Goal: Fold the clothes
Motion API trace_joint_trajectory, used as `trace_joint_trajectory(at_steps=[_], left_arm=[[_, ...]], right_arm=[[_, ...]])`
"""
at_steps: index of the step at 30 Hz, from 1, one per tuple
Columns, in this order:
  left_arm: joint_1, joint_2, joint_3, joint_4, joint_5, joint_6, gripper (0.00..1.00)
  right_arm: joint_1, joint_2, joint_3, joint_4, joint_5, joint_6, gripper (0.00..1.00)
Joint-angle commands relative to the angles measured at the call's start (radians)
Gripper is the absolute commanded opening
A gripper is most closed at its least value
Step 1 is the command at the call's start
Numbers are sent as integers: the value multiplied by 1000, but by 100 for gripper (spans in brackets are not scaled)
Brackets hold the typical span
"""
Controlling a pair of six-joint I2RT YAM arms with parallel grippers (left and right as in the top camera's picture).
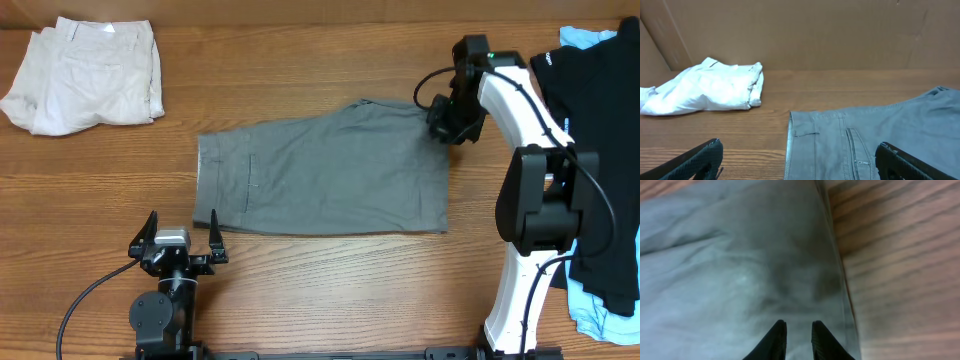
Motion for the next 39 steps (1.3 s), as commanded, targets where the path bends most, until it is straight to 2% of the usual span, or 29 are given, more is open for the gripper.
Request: trace_joint_trajectory(at_steps=[1, 14, 24, 29, 32, 33, 37, 39], left_arm=[[8, -10, -5, 1, -6, 19, 100], [8, -10, -5, 1, -6, 19, 100], [8, -10, -5, 1, -6, 19, 100], [8, -10, -5, 0, -6, 19, 100], [8, -10, -5, 1, -6, 19, 100], [8, -10, -5, 1, -6, 19, 100], [8, -10, -5, 0, -6, 19, 100], [8, -10, -5, 1, -6, 19, 100]], right_arm=[[5, -5, -41, 45, -16, 2, 21], [6, -5, -162, 268, -28, 29, 21], [10, -6, -158, 313, -26, 51, 24], [9, -19, -105, 252, -26, 50, 26], [9, -60, -80, 216, -27, 51, 38], [9, -84, -72, 208, -27, 51, 48], [8, -202, -44, 163, -23, 50, 71], [4, -280, -38, 138, -23, 51, 96]])
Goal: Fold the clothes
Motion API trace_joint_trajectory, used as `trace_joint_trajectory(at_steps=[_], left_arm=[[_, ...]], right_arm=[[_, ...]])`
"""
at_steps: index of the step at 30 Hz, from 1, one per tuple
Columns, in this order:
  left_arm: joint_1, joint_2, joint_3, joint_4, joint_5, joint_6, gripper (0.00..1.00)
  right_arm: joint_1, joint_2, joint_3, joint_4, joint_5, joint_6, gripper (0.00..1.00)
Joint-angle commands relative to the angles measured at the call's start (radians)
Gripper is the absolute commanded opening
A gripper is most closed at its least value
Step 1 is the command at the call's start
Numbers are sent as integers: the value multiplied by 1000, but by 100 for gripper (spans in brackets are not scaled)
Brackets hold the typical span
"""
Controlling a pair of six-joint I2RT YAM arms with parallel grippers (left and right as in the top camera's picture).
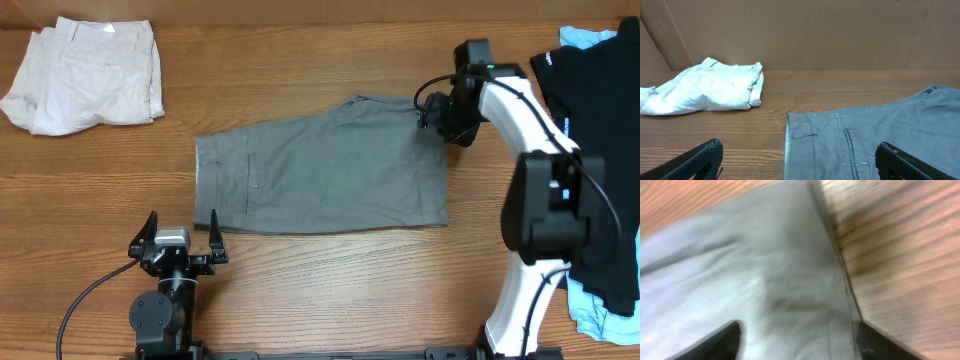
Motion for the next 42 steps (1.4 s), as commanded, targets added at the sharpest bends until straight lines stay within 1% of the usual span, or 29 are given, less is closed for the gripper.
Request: trace_joint_trajectory(at_steps=[1, 6, 10, 12, 15, 19, 26, 30, 35, 39, 42], left_arm=[[8, -10, -5, 0, -6, 19, 100], [8, -10, -5, 0, -6, 19, 100], [8, -10, -5, 0, -6, 19, 100], [8, -10, -5, 0, -6, 19, 100], [8, -10, -5, 0, -6, 19, 100], [8, -10, -5, 0, -6, 19, 100], [8, -10, -5, 0, -13, 20, 100], [8, -10, -5, 2, -90, 20, 100], [8, -10, -5, 1, -77, 19, 100], [8, -10, -5, 1, -75, 18, 100], [8, -10, -5, 0, -69, 9, 100]], right_arm=[[2, -207, 61, -24, 7, -1, 100], [2, -362, 61, -138, 14, -1, 100], [2, -390, 61, -272, 81, 0, 100], [2, -390, 53, -321, 115, 48, 100], [2, -395, 28, -317, 167, 96, 100], [2, -420, 27, -353, 184, 108, 100], [2, -579, 27, -420, 192, 127, 100], [2, -672, -3, -423, 226, 146, 100], [2, -713, -136, -393, 272, 205, 100], [2, -713, -325, -232, 295, 266, 100], [2, -708, -428, -142, 295, 318, 100]])
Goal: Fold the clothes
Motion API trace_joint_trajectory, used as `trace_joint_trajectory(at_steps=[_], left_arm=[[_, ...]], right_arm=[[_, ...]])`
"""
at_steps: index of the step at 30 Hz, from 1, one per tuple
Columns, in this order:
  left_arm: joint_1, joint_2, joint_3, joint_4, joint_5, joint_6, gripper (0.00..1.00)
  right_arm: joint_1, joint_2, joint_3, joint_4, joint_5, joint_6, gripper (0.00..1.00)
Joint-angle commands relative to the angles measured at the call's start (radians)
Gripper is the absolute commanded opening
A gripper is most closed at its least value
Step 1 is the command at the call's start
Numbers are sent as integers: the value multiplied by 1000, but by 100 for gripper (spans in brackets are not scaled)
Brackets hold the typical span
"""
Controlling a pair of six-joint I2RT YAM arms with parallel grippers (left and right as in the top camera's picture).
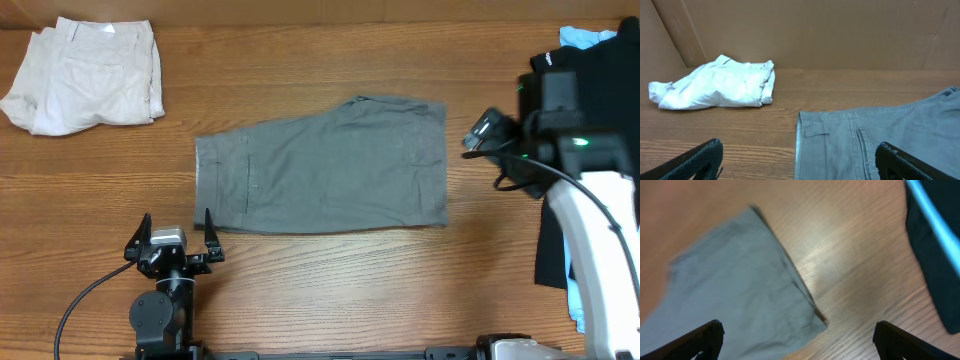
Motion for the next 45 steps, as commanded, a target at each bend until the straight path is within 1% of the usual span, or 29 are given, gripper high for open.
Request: trace_joint_trajectory(at_steps=[1, 4, 7, 11, 14, 17, 19, 21, 26, 30, 36, 39, 45], left_arm=[[8, -10, -5, 4, -2, 3, 100], [8, -10, -5, 57, 70, -72, 100], [8, -10, -2, 94, 192, -89, 100], [8, -8, 31, 85, 217, -205, 100], [8, 17, 92, 61, 215, -212, 100], [11, 102, 205, -20, 213, -166, 100], [11, 202, 300, -102, 213, -156, 100], [11, 338, 407, -198, 220, -151, 100], [11, 759, 701, -440, 270, -48, 100], [11, 1073, 958, -620, 273, -37, 100], [37, 1433, 1283, -901, 280, 76, 100], [90, 1565, 1358, -955, 270, 95, 100], [199, 1740, 1366, -938, 282, 95, 100]], right_arm=[[2, 0, -95, 54, 25, 79, 100], [2, 0, -111, 73, 25, 77, 100], [2, 0, -111, 93, 28, 72, 100], [2, 0, -111, 129, 29, 66, 100], [2, 0, -111, 156, 28, 66, 100], [2, 0, -111, 167, 28, 66, 100], [2, 0, -111, 166, 28, 66, 100], [2, 0, -111, 166, 28, 66, 100], [2, 0, -111, 165, 28, 66, 100], [2, 0, -111, 154, 28, 66, 100], [2, 0, -111, 147, 28, 66, 100], [2, 0, -111, 148, 28, 66, 100], [2, 0, -111, 151, 28, 66, 100]])
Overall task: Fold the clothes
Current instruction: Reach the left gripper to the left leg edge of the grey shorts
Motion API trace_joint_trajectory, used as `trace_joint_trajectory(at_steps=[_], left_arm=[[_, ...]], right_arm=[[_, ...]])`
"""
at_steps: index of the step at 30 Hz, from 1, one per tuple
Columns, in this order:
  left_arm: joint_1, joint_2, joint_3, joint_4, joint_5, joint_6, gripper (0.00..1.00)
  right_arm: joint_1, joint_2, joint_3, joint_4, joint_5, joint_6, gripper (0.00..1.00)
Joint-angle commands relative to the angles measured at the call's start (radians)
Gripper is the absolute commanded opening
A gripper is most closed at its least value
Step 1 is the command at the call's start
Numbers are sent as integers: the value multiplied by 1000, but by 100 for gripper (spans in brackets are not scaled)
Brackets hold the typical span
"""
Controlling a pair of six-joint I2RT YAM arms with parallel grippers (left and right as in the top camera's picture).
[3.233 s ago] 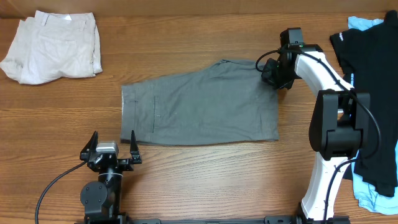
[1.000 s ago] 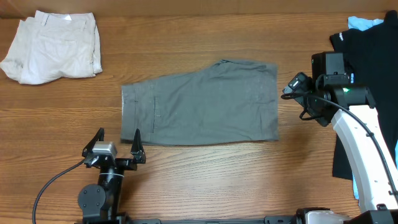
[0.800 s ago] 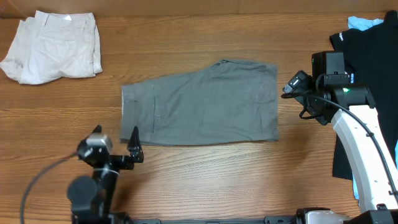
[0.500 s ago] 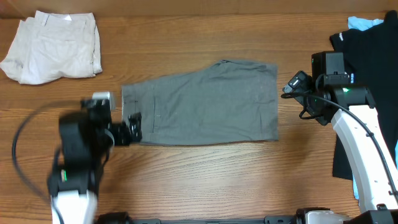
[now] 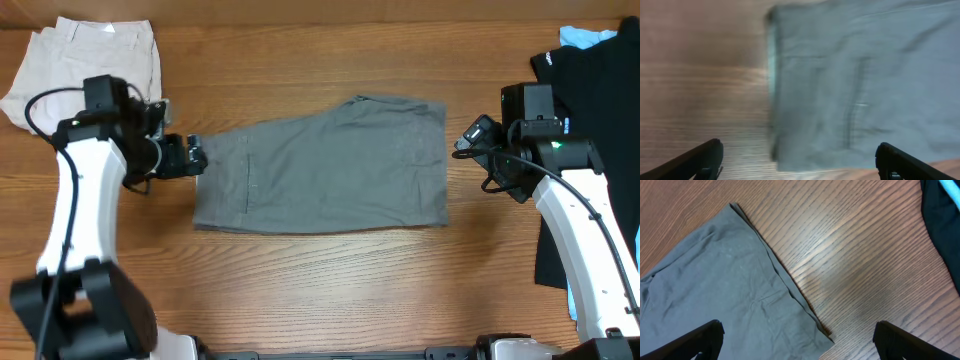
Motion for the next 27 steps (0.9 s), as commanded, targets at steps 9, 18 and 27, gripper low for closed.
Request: trace_joint_trajectory(at_steps=[9, 18, 27], left_arm=[[68, 236, 19, 88, 221, 163, 100], [59, 375, 19, 151, 241, 173, 100], [40, 444, 19, 159, 342, 240, 100]], right_arm=[[2, -21, 5, 19, 17, 4, 100], [2, -21, 5, 11, 17, 4, 100], [2, -21, 5, 11, 16, 5, 100]])
